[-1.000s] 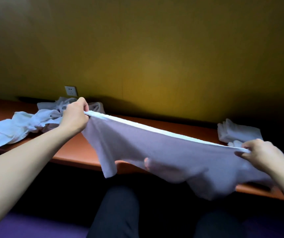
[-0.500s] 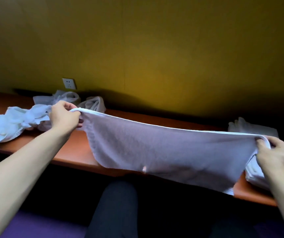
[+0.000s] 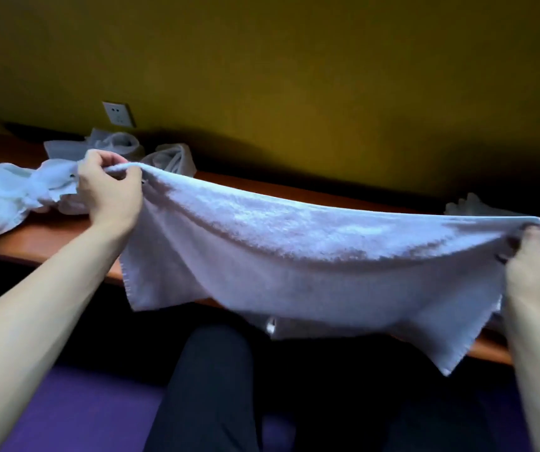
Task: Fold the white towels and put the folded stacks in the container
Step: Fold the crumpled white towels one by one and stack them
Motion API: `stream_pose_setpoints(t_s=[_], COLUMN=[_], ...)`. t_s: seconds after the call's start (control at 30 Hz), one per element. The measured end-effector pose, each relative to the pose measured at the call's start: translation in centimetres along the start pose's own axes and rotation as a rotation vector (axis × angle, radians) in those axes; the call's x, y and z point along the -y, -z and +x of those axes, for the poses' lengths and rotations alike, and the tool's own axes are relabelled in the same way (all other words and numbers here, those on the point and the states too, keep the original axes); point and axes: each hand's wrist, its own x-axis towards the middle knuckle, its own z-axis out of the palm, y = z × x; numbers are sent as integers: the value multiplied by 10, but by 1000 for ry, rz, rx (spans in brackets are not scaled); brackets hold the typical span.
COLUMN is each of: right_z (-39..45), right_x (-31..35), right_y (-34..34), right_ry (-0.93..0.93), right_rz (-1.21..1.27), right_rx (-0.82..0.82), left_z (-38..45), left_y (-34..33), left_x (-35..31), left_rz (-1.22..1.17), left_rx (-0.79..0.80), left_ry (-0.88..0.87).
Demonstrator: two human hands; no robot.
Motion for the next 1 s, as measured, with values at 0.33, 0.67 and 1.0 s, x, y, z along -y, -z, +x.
stream_pose_setpoints(t_s=[0.33, 0.67, 1.0], right_z=[16, 65, 47], right_x=[-54, -155, -206], right_y=[-133, -231, -214], right_ry=[-25, -25, 437], right_rz=[-293, -496, -799], right_rx=[209, 341, 698], left_z=[14, 33, -46], left_y=[-137, -273, -318], left_x=[66, 109, 111], left_rz=[305, 478, 578], left_rx=[214, 351, 559], left_ry=[42, 45, -350])
